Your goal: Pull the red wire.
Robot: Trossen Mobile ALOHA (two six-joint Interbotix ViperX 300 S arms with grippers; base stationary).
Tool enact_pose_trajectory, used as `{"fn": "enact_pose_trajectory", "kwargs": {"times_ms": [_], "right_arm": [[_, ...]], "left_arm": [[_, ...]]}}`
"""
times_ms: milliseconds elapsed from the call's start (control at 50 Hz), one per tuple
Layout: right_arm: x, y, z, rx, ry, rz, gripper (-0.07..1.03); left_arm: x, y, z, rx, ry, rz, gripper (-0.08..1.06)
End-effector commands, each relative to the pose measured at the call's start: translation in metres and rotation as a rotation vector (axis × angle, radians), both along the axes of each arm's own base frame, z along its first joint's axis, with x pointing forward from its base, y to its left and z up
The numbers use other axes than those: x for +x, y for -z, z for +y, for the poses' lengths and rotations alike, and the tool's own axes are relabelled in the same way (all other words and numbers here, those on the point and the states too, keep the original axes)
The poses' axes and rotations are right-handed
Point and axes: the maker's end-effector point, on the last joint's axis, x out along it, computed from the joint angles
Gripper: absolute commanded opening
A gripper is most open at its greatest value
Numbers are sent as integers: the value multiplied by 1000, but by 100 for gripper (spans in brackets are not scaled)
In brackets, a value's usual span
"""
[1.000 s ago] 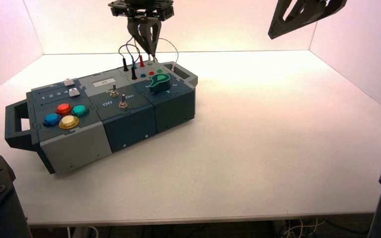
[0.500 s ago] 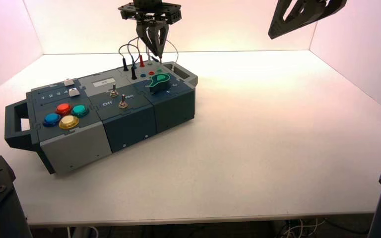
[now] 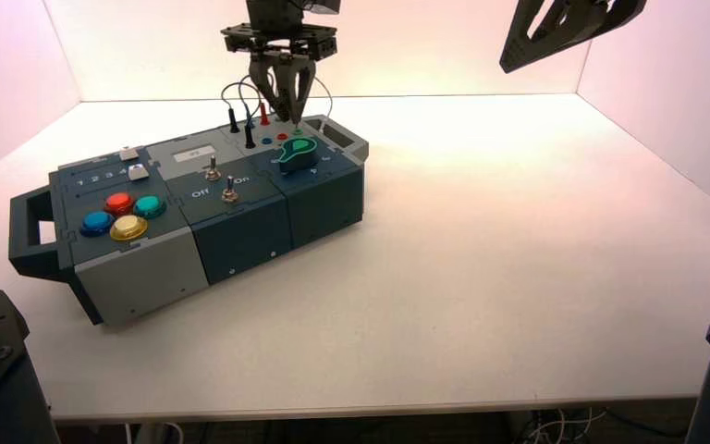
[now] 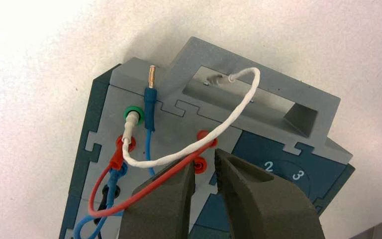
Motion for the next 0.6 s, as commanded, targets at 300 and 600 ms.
{"fn": "enact_pose_trajectory", "kwargs": {"times_ms": [300, 600], "right_arm": [[3, -7, 2, 18, 3, -17, 48], [2, -12, 2, 30, 6, -33, 48]], "left_arm": [[-8, -87, 0, -50, 13, -107, 33], [-65, -116, 8, -62, 77, -128, 33]]}}
